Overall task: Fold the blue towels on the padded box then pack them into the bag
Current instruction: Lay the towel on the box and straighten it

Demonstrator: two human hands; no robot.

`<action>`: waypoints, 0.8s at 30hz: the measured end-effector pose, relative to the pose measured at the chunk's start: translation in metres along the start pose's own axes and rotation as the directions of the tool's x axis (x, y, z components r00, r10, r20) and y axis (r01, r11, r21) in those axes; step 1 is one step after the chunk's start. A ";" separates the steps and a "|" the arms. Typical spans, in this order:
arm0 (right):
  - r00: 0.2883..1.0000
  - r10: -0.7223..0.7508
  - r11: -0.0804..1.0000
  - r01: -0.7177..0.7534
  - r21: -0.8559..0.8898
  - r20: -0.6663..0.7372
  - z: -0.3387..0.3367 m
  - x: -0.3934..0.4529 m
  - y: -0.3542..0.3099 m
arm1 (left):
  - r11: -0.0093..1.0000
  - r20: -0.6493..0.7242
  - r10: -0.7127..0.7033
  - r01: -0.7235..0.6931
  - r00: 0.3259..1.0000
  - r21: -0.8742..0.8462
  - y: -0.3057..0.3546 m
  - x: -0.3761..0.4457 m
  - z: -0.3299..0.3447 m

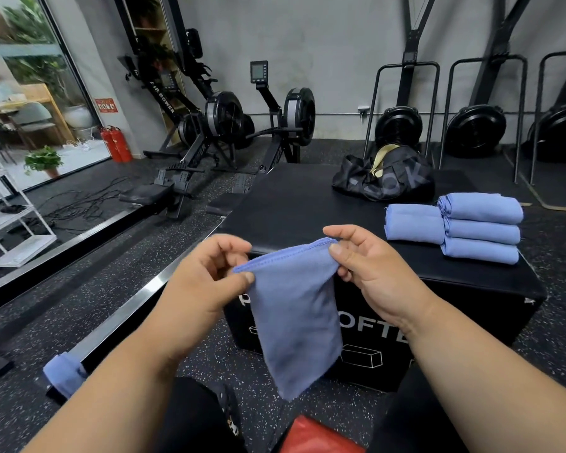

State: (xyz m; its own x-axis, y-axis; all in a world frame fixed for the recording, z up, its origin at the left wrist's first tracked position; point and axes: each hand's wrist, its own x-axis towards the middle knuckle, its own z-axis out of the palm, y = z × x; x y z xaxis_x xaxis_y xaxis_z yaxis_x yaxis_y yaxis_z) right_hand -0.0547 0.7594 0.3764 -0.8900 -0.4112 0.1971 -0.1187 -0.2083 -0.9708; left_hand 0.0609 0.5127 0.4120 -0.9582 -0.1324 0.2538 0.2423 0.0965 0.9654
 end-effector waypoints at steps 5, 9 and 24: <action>0.996 0.044 0.998 -0.040 -0.057 0.073 0.002 -0.003 0.003 | 0.999 0.034 -0.033 0.033 0.999 -0.024 -0.002 0.008 -0.005; 0.985 0.090 0.995 -0.083 -0.057 0.146 0.003 -0.005 -0.006 | 0.993 0.031 -0.114 0.114 0.993 -0.019 -0.006 0.007 -0.006; 0.974 0.137 0.982 -0.157 0.102 0.178 0.020 -0.006 0.003 | 0.990 -0.205 0.011 0.018 0.979 0.142 -0.014 0.008 0.000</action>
State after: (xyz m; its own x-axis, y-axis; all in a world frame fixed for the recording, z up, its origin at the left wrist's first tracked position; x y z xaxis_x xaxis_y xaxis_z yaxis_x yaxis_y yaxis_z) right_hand -0.0407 0.7438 0.3747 -0.8053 -0.5871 0.0830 0.0678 -0.2303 -0.9708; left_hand 0.0495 0.5107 0.4004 -0.9040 -0.3303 0.2714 0.2007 0.2327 0.9516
